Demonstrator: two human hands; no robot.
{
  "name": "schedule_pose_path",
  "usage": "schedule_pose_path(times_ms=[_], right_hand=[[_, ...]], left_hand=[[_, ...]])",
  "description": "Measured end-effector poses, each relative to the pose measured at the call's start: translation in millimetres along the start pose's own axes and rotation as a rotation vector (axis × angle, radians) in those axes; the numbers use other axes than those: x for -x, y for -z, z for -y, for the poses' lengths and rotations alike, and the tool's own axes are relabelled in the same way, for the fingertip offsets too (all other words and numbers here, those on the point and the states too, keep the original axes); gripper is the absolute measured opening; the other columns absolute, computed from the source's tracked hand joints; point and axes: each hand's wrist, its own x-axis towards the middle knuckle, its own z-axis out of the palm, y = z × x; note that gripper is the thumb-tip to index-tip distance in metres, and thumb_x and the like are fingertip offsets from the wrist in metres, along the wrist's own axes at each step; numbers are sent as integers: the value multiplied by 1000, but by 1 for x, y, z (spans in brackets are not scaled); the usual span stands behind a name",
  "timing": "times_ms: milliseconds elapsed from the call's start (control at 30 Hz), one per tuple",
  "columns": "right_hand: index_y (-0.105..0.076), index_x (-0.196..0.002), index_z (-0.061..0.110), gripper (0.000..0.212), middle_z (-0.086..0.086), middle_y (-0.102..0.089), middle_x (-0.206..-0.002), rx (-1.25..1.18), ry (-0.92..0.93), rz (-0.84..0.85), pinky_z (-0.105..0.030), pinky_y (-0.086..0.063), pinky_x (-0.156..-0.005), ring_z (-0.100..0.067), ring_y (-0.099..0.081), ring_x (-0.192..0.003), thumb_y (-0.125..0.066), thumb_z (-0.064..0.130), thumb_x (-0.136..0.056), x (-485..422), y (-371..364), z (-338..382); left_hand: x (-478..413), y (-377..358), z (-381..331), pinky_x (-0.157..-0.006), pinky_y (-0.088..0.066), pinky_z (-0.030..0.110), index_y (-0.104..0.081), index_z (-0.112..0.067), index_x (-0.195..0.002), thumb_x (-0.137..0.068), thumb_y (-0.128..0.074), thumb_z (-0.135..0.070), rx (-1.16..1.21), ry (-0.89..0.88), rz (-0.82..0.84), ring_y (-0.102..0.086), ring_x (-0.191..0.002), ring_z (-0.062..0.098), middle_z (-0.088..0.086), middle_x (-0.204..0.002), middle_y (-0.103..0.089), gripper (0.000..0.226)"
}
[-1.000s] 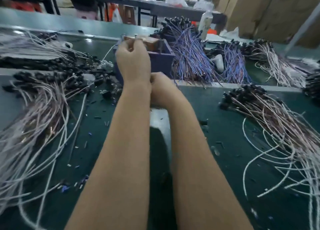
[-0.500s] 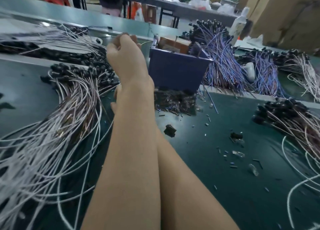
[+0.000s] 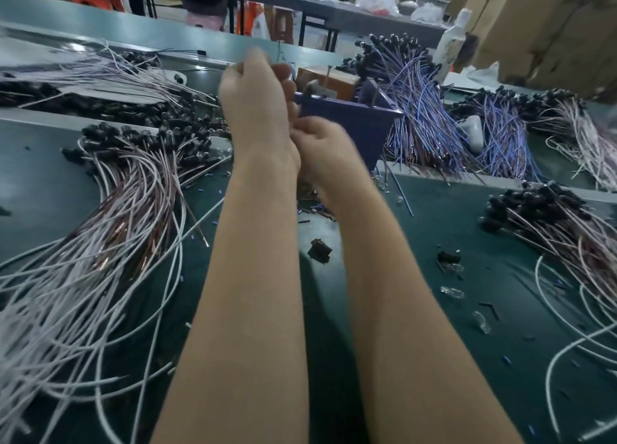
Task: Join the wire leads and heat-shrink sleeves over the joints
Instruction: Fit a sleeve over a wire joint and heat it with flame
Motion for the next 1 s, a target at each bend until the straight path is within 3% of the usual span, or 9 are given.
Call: schedule_pose_path(times_ms=[67,167,233,300,400,500,667,867,1000], right_hand=[[-56,-85,6,11,-5,-65,-72,-293,37,-143,-23,-58,-64,-13,-63,-61,-50,4,-95,2,32,1],[-54,-84,2,14,-5,-65,-59,-707,84,-385,-22,-55,-54,-13,-63,-52,-47,1,-96,3,73,2],[-53,-89,1,11,-5,-63,-54,-872,82,-486,-21,-51,-48,-13,-62,-47,-46,1,-97,3,88,-2],[-52,-97,0,7,-7,-62,-58,-932,60,-536,-21,-51,-48,-13,-62,-47,-46,2,-96,2,97,-6],[-54,-92,0,11,-3,-63,-52,-798,-34,-548,-19,-50,-46,-10,-62,-45,-44,2,-95,-1,99,-16],[-52,-76,4,19,-3,-61,-49,-463,-160,-505,-17,-49,-43,-10,-58,-40,-45,3,-93,-2,99,-24],[-59,-71,8,23,-12,-55,-64,404,-110,-401,-32,-42,-61,-19,-50,-56,-55,22,-89,-3,104,-25],[-70,-99,16,22,11,-64,-75,351,226,-251,-12,-45,-58,8,-57,-61,-57,33,-93,6,82,5],[-73,-97,16,16,-1,-71,-88,468,230,-236,-24,-50,-80,-13,-65,-86,-62,25,-90,3,71,2]], left_hand=[[3,-3,4,-41,-31,17,-51,-14,-74,-95,-44,-18,-170,35,200,-40,-43,5,-6,-55,-49,23],[15,-10,15,-38,-37,15,-59,-11,-73,-99,-42,-37,-694,190,513,-50,-40,6,-4,-54,-64,40],[22,-16,29,-43,-48,15,-63,-2,-89,-100,-36,-46,-981,288,651,-61,-47,9,7,-71,-73,53],[22,-19,42,-54,-54,21,-56,-6,-102,-100,-31,-47,-981,313,629,-65,-55,10,9,-92,-69,49],[18,-20,53,-58,-52,22,-50,-17,-104,-103,-32,-37,-702,244,519,-60,-62,8,2,-108,-59,27],[13,-19,57,-56,-50,18,-52,-17,-89,-104,-33,-25,-442,192,426,-56,-63,7,0,-97,-64,25],[5,-12,60,-58,-47,16,-53,-13,-80,-104,-32,-20,-602,88,349,-55,-55,3,-1,-74,-66,33],[8,-10,50,-62,-57,26,-64,-3,-85,-100,-44,-16,-745,100,520,-65,-61,12,8,-74,-68,29],[10,-9,46,-57,-57,27,-65,3,-99,-92,-44,-1,-940,113,585,-68,-62,20,14,-76,-68,23]])
